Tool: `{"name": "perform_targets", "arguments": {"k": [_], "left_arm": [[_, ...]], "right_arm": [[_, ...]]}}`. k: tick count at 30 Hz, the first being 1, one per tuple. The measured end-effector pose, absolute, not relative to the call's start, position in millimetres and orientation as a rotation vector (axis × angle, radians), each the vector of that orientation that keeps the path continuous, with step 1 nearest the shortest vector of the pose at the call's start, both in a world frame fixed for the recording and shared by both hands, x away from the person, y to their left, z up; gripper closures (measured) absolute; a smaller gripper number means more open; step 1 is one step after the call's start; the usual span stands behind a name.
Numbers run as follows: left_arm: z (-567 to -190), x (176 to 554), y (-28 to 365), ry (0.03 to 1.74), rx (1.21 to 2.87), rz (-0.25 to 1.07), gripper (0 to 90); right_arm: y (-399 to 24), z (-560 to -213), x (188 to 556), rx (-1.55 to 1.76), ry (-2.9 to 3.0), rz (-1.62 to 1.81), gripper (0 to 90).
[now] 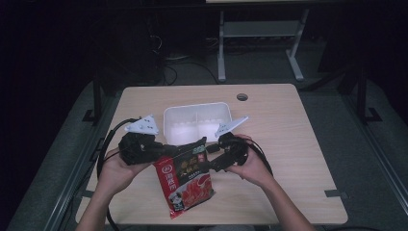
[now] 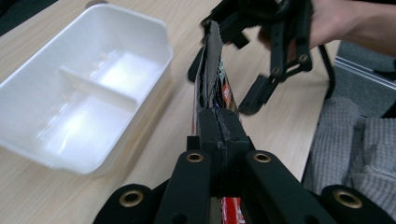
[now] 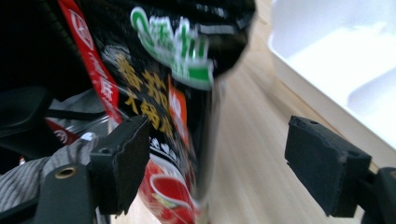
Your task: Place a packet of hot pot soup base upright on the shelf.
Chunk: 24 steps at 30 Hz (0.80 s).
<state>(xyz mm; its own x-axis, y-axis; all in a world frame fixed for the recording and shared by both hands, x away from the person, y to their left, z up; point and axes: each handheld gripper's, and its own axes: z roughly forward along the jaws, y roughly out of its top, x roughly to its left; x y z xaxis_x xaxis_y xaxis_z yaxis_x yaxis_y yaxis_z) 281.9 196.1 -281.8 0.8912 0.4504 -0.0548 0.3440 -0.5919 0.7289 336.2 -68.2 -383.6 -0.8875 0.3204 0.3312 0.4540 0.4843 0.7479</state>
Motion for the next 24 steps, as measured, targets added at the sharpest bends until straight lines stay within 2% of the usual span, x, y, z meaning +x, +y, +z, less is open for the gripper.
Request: {"name": "perform_targets", "arguments": {"k": [6,9,12,13,14,15,24], "left_arm": [[-278,279,187,0.523,2.269,0.163,90.0],[-274,275,180,0.492,2.283,0.166,90.0],[-273,273,177,0.478,2.289,0.167,90.0],[-273,273,177,0.478,2.289,0.167,90.0],[-273,273,177,0.478,2.291,0.173,90.0],[-273,273,177,0.479,2.29,0.173,90.0],[-278,277,181,0.507,2.289,0.166,90.0]], "right_arm": [[-61,-384,334,-0.615,-2.587,-1.357,20.2],[-56,-386,333,-0.588,-2.582,-1.345,22.8],[-54,-386,331,-0.546,-2.563,-1.349,32.3],[-54,-386,331,-0.546,-2.563,-1.349,32.3],[-53,-384,329,-0.529,-2.552,-1.346,42.6],[-53,-383,328,-0.522,-2.539,-1.34,48.4],[-59,-379,325,-0.543,-2.554,-1.313,68.7]]}}
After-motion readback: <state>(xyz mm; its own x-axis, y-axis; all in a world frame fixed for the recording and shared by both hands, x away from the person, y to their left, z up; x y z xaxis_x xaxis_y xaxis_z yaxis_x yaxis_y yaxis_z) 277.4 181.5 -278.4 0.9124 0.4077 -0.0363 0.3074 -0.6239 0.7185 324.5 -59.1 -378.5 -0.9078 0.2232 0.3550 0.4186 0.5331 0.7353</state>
